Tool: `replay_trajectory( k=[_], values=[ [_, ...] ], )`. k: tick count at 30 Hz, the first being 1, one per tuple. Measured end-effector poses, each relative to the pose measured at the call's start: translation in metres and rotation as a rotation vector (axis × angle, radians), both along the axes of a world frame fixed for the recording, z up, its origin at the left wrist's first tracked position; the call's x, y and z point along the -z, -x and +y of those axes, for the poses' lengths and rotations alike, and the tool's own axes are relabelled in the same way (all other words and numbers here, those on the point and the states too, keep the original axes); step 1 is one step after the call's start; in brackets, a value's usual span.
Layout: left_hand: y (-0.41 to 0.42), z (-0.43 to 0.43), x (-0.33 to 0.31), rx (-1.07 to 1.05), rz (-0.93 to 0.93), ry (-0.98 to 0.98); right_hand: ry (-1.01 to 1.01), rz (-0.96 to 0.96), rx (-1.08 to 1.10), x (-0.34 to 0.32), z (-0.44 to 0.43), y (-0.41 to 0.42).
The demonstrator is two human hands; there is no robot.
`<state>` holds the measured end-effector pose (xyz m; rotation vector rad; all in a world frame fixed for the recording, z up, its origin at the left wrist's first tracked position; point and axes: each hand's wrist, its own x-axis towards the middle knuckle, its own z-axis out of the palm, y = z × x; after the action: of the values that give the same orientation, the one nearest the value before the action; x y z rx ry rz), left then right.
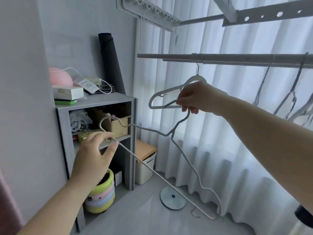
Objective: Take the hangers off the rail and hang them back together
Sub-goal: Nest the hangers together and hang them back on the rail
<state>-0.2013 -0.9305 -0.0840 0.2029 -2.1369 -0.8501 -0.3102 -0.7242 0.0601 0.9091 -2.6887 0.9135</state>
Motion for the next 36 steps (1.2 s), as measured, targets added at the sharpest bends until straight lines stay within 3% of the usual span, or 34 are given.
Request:
replay_trajectory(
  k=[8,11,14,18,21,24,27,31,36],
  values=[
    [-0.030,0.036,0.006,0.536,-0.472,-0.267,0.627,-0.363,-0.053,0.017,-0.037,-0.043],
    [-0.035,0.047,0.008,0.589,-0.564,-0.255,0.750,-0.418,-0.016,0.017,-0.040,-0.046],
    [-0.032,0.048,0.009,0.552,-0.510,-0.271,0.781,-0.438,0.001,0.017,-0.037,-0.045],
    [-0.016,0.043,0.000,0.579,-0.530,-0.344,0.648,-0.329,0.072,0.013,-0.017,-0.038],
    [0.000,0.047,-0.014,0.683,-0.608,-0.421,0.508,-0.065,0.240,0.003,0.009,-0.020],
    [0.021,0.052,-0.032,0.740,-0.578,-0.469,0.223,0.215,0.422,-0.009,0.042,0.001],
    [0.048,0.059,-0.049,0.757,-0.538,-0.523,-0.035,0.271,0.568,-0.022,0.077,0.023],
    [0.083,0.073,-0.077,0.757,-0.487,-0.565,-0.108,0.319,0.643,-0.036,0.115,0.052],
    [0.126,0.108,-0.113,0.753,-0.472,-0.493,-0.250,0.510,0.720,-0.054,0.153,0.083]
  ],
)
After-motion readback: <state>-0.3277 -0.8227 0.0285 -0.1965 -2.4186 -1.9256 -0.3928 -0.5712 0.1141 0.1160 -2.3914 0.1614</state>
